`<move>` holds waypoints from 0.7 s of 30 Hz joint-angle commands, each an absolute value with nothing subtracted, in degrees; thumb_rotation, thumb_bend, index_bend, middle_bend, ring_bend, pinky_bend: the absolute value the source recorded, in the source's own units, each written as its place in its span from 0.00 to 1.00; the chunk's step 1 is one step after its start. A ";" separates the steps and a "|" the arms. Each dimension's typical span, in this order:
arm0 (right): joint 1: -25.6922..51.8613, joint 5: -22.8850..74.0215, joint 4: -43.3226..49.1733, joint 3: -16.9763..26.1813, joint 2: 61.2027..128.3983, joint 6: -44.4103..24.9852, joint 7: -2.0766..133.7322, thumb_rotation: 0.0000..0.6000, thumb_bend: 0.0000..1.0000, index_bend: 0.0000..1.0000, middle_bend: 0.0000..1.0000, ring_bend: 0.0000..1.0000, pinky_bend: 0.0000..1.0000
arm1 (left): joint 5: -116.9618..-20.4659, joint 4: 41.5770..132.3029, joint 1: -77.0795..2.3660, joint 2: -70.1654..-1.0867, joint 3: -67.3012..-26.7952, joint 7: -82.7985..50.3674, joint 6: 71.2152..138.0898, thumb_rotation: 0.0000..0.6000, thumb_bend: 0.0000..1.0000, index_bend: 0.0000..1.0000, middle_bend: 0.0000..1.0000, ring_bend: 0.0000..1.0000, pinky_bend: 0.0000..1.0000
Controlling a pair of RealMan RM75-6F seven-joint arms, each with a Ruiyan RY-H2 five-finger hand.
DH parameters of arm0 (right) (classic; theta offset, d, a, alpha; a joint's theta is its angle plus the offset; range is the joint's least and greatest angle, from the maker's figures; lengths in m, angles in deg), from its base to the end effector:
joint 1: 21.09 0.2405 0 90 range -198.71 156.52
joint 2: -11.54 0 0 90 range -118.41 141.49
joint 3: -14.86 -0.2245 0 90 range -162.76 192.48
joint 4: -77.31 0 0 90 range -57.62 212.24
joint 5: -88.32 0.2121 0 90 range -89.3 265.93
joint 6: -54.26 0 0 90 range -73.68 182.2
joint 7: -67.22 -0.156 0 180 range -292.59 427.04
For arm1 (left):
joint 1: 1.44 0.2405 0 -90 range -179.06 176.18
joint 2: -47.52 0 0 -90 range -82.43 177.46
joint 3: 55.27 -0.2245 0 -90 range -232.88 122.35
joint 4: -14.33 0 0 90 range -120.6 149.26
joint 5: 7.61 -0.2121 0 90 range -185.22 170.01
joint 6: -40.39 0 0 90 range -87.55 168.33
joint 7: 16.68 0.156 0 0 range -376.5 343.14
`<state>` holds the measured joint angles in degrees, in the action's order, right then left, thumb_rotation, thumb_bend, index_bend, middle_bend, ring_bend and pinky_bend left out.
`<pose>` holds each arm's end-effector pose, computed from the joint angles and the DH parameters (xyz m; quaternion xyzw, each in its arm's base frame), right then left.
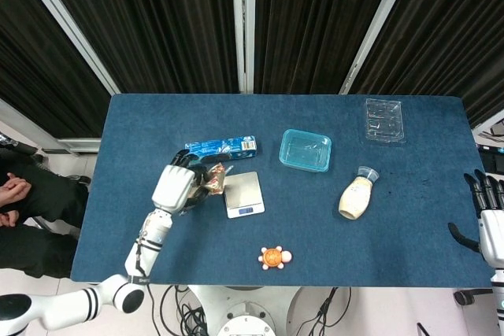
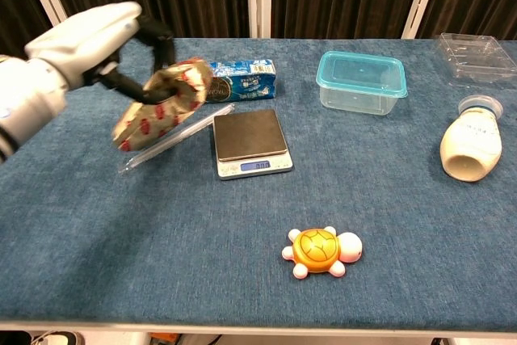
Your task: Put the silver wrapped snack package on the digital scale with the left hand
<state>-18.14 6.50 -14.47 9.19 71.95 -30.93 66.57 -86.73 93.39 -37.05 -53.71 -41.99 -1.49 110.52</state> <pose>-0.3023 -0.1912 0.1767 0.5645 -0.3778 0.3675 0.6352 -0.0910 0.3097 -0.0293 -0.6653 -0.3460 -0.5094 0.4220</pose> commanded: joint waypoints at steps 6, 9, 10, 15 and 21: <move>-18.42 7.22 -12.73 8.97 71.78 -30.61 63.98 1.00 0.16 0.00 0.00 0.00 0.00 | -85.61 90.30 -42.22 -58.84 -40.16 0.46 106.01 1.00 0.31 0.54 0.61 0.24 0.17; -18.37 7.59 -11.88 8.97 71.77 -30.00 63.03 1.00 0.16 0.00 0.00 0.00 0.00 | -85.29 88.08 -43.37 -60.85 -40.27 0.51 105.17 1.00 0.31 0.54 0.61 0.24 0.17; -18.32 7.72 -11.53 8.95 71.79 -29.76 62.70 1.00 0.16 0.00 0.00 0.00 0.00 | -85.11 87.10 -43.72 -61.60 -40.28 0.42 104.92 1.00 0.31 0.54 0.61 0.24 0.17; -18.03 7.88 -10.46 8.83 71.96 -29.03 61.46 1.00 0.16 0.00 0.00 0.00 0.00 | -84.30 83.32 -45.03 -63.80 -40.29 0.86 103.76 1.00 0.31 0.51 0.58 0.24 0.16; -17.83 8.19 -9.32 8.80 72.24 -28.26 60.49 1.00 0.16 0.00 0.00 0.00 0.00 | -82.13 83.30 -45.53 -63.17 -41.47 0.62 99.61 1.00 0.25 0.21 0.34 0.15 0.13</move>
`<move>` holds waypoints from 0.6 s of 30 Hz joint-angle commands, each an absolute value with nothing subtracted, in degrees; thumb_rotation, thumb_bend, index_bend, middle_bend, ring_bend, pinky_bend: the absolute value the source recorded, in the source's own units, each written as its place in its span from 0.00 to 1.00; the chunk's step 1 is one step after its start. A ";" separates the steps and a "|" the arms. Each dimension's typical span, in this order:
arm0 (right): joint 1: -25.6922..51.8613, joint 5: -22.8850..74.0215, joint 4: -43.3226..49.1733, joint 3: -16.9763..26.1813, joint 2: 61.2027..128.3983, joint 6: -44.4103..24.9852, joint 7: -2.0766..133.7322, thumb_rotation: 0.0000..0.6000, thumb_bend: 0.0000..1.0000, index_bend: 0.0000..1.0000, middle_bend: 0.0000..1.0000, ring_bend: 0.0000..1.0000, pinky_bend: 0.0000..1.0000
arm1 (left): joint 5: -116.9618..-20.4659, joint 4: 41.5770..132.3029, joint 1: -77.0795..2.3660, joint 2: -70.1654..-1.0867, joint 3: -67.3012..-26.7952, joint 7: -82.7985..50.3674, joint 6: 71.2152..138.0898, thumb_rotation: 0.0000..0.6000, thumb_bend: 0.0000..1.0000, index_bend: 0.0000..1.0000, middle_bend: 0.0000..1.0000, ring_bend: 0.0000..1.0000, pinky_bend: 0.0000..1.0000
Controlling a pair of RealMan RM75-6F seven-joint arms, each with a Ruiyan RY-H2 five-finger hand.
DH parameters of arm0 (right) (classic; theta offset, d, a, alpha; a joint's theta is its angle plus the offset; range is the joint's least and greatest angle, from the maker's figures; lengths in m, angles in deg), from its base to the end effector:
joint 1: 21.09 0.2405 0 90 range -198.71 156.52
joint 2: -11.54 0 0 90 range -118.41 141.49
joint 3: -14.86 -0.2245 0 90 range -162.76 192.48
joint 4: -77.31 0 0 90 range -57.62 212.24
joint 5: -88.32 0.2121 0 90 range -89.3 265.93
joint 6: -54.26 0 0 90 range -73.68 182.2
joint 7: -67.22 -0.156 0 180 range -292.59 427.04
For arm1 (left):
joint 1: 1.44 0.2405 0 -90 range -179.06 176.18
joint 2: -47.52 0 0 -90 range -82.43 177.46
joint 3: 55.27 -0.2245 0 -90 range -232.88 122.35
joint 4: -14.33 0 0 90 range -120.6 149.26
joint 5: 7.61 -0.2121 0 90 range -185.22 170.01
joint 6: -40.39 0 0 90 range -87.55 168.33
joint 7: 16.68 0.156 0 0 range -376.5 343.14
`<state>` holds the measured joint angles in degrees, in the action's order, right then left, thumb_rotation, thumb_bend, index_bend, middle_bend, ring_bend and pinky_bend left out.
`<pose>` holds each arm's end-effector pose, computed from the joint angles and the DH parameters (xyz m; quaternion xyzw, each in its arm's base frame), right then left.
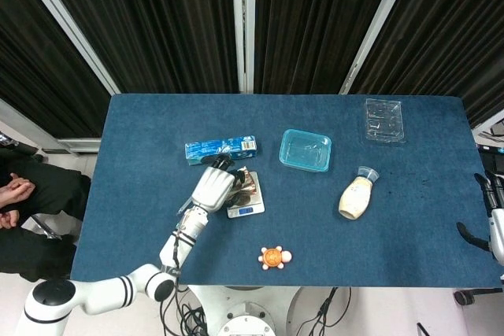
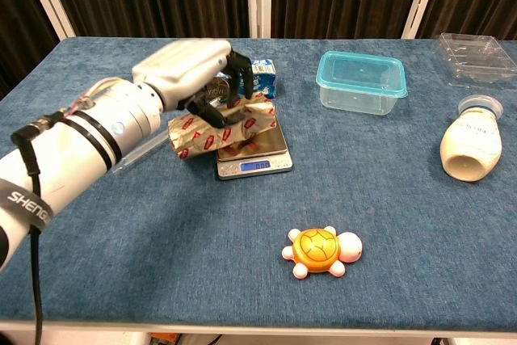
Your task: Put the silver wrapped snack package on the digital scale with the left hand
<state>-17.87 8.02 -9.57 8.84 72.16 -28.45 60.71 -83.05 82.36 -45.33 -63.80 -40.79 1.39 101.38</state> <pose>-0.3233 -0.1943 0.1841 0.5529 -0.3974 0.3638 0.6356 -0.0559 0.3193 -0.0902 -0.7232 -0.3380 -0.4638 0.3843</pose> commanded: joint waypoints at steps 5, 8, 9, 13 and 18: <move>-17.74 8.55 -8.57 8.77 72.51 -27.76 60.07 1.00 0.16 0.00 0.00 0.00 0.00 | -84.17 84.43 -45.27 -62.46 -42.15 -4.02 100.68 1.00 0.18 0.00 0.10 0.02 0.07; -17.78 8.39 -8.42 8.85 72.63 -27.82 60.04 1.00 0.16 0.00 0.00 0.00 0.00 | -86.43 83.83 -45.26 -62.73 -42.34 -7.13 102.76 1.00 0.15 0.00 0.03 0.00 0.03; -17.82 8.35 -8.45 8.85 72.62 -27.90 60.01 1.00 0.16 0.00 0.00 0.00 0.00 | -86.97 83.73 -45.23 -62.73 -42.36 -7.85 103.35 1.00 0.13 0.00 0.01 0.00 0.01; -18.01 8.24 -8.61 8.79 72.45 -28.33 59.97 1.00 0.16 0.00 0.00 0.00 0.00 | -88.36 85.90 -44.01 -60.80 -42.15 -8.40 106.88 1.00 0.11 0.00 0.00 0.00 0.00; -18.07 7.76 -9.00 8.82 72.24 -28.78 60.19 1.00 0.16 0.00 0.00 0.00 0.00 | -87.21 95.00 -38.81 -53.24 -43.71 -3.59 111.41 1.00 0.11 0.00 0.00 0.00 0.00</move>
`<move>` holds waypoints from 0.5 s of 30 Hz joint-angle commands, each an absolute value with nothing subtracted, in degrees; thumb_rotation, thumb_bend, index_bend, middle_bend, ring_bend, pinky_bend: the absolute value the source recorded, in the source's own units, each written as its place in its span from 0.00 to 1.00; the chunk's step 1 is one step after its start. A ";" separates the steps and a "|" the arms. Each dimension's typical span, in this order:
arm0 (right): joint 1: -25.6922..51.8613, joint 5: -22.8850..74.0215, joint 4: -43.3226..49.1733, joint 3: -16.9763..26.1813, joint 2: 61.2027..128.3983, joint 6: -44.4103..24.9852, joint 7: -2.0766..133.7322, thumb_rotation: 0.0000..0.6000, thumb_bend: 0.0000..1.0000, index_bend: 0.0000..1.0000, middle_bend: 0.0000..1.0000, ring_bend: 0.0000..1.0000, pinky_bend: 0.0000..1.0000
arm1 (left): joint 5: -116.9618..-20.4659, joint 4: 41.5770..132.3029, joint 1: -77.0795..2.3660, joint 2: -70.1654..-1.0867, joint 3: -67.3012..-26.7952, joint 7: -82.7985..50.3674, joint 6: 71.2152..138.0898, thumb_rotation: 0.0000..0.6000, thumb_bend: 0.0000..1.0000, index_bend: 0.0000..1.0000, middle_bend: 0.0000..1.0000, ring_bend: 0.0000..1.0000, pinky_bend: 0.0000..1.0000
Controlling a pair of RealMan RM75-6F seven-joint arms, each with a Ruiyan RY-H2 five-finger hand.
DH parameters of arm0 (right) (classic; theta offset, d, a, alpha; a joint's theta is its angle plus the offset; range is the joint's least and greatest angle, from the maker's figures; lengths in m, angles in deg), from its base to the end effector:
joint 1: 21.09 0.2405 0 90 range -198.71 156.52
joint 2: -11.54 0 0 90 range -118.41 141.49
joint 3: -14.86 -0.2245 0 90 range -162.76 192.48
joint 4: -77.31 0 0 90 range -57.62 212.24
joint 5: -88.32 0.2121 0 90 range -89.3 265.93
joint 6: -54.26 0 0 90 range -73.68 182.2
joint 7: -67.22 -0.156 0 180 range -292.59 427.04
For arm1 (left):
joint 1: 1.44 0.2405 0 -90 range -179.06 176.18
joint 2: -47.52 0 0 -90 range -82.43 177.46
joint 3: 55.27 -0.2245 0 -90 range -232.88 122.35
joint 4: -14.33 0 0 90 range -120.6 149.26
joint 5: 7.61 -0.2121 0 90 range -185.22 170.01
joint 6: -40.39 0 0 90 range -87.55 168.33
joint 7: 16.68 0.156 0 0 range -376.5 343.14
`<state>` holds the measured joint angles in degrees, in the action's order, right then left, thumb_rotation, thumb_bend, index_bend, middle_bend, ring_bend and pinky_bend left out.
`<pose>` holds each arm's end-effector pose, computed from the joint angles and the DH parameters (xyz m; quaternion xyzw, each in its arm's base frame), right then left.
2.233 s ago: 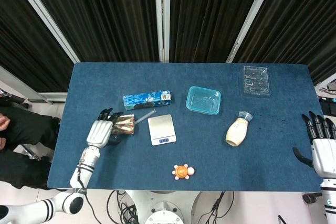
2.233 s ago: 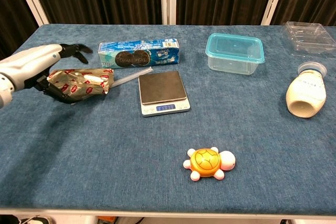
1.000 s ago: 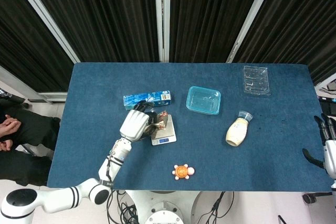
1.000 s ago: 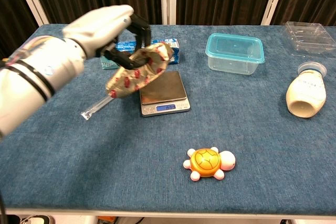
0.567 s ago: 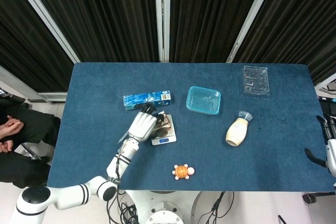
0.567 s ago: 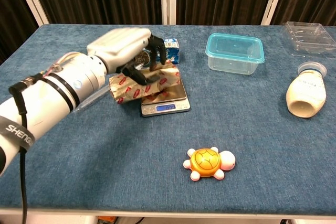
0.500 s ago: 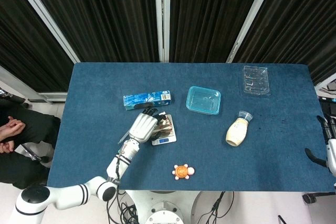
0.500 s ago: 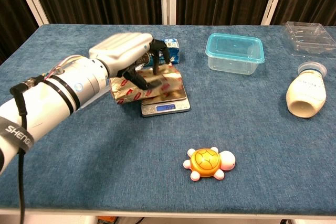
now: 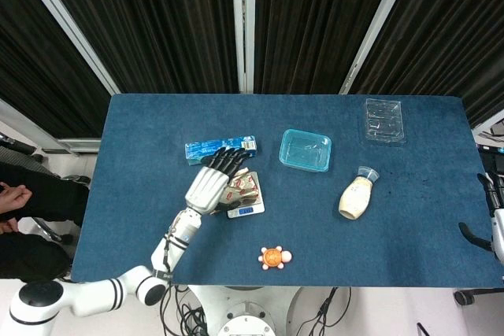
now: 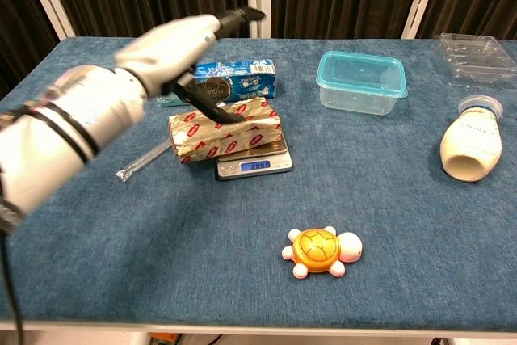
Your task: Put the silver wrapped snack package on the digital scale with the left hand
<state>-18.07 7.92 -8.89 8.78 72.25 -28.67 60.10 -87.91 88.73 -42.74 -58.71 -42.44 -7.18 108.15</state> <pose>-0.3254 -0.1935 0.1859 0.5513 -0.3963 0.3648 0.6372 -0.0570 0.3101 -0.0572 -0.6818 -0.3523 -0.5332 0.3560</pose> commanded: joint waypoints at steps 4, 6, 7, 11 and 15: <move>-17.95 6.92 -9.44 9.11 72.59 -28.99 60.89 1.00 0.16 0.00 0.00 0.00 0.00 | -85.27 102.50 -32.07 -45.15 -47.89 1.77 115.73 1.00 0.11 0.00 0.00 0.00 0.00; -17.81 6.50 -9.63 9.29 72.98 -28.98 61.39 1.00 0.16 0.00 0.00 0.00 0.00 | -84.84 104.15 -28.53 -41.89 -50.30 2.92 118.41 1.00 0.11 0.00 0.00 0.00 0.00; -17.74 6.33 -9.69 9.36 73.20 -28.97 61.61 1.00 0.16 0.00 0.00 0.00 0.00 | -84.71 104.45 -27.02 -40.74 -51.25 3.20 119.67 1.00 0.11 0.00 0.00 0.00 0.00; -17.42 5.31 -9.73 9.69 74.22 -29.12 62.53 1.00 0.16 0.00 0.00 0.00 0.00 | -84.02 104.25 -20.79 -36.63 -54.98 0.69 123.86 1.00 0.11 0.00 0.00 0.00 0.00; -17.26 3.66 -9.14 10.07 75.07 -30.00 63.19 1.00 0.16 0.00 0.00 0.00 0.00 | -85.22 100.13 -15.85 -34.06 -58.23 -6.70 126.15 1.00 0.12 0.00 0.00 0.00 0.00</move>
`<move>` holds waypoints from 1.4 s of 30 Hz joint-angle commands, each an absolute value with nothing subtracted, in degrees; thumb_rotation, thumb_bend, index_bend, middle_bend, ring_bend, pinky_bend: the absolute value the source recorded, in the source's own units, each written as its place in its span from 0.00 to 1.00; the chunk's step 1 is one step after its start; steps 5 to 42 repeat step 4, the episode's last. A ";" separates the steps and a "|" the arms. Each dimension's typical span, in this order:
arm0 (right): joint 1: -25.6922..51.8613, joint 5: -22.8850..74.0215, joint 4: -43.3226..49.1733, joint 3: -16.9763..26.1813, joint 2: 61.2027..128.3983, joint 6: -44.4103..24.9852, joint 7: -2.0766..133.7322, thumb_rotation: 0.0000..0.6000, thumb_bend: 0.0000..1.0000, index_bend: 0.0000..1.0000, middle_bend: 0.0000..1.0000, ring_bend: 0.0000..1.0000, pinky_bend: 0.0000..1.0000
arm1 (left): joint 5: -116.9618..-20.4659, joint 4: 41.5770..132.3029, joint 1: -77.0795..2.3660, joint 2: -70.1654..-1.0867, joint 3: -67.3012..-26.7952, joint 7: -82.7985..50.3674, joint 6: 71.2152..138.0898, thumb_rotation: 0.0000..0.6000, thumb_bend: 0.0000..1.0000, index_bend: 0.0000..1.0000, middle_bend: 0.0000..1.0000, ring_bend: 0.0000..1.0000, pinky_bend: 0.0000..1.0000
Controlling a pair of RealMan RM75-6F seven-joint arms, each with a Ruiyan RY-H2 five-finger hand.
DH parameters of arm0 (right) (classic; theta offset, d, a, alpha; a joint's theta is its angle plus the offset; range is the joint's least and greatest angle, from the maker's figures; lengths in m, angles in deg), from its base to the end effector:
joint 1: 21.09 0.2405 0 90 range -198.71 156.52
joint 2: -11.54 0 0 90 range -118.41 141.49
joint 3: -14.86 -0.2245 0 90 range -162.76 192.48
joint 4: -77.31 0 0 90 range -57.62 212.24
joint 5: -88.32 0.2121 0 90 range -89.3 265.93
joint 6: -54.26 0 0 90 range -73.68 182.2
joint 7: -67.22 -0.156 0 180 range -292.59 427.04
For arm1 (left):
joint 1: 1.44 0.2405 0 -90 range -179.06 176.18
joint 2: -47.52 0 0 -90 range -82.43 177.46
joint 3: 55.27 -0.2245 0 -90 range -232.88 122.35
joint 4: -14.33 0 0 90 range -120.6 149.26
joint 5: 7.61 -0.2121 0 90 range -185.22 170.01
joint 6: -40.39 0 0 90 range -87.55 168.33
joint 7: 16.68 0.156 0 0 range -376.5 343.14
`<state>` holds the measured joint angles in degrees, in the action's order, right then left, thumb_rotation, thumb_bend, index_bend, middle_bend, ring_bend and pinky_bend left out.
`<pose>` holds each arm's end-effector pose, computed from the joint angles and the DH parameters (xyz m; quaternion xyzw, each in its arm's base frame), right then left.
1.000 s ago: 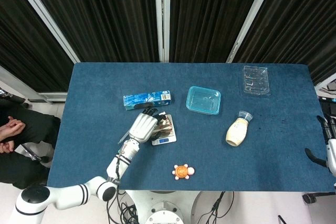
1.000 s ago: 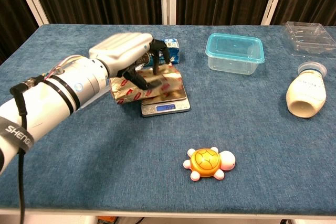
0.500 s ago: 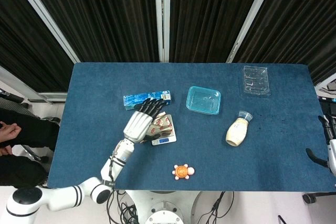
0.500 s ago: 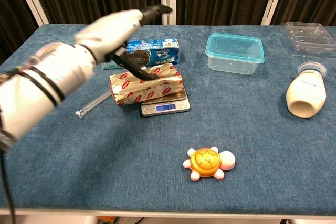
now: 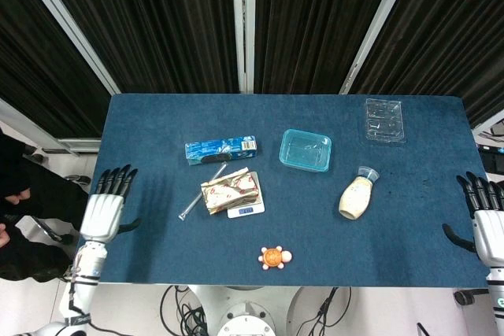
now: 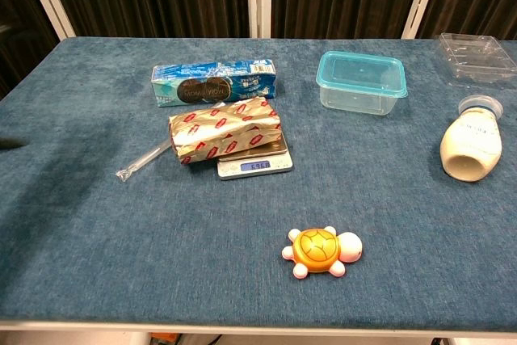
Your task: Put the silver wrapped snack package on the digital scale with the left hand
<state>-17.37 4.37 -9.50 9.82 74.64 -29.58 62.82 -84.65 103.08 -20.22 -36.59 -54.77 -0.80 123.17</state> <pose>-0.3106 -0.1942 0.1651 0.5773 -0.3846 0.3748 0.6150 -0.2220 0.2369 0.0393 -0.6319 -0.3808 -0.3984 0.5449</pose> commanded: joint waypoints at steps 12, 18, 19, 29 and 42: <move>-17.17 2.70 -8.13 10.59 76.27 -30.26 64.35 1.00 0.13 0.00 0.00 0.00 0.00 | -86.71 96.23 -12.45 -33.38 -59.34 -10.27 128.75 1.00 0.12 0.00 0.00 0.00 0.00; -17.17 2.70 -8.13 10.59 76.27 -30.26 64.35 1.00 0.13 0.00 0.00 0.00 0.00 | -86.71 96.23 -12.45 -33.38 -59.34 -10.27 128.75 1.00 0.12 0.00 0.00 0.00 0.00; -17.17 2.70 -8.13 10.59 76.27 -30.26 64.35 1.00 0.13 0.00 0.00 0.00 0.00 | -86.71 96.23 -12.45 -33.38 -59.34 -10.27 128.75 1.00 0.12 0.00 0.00 0.00 0.00; -17.17 2.70 -8.13 10.59 76.27 -30.26 64.35 1.00 0.13 0.00 0.00 0.00 0.00 | -86.71 96.23 -12.45 -33.38 -59.34 -10.27 128.75 1.00 0.12 0.00 0.00 0.00 0.00; -17.17 2.70 -8.13 10.59 76.27 -30.26 64.35 1.00 0.13 0.00 0.00 0.00 0.00 | -86.71 96.23 -12.45 -33.38 -59.34 -10.27 128.75 1.00 0.12 0.00 0.00 0.00 0.00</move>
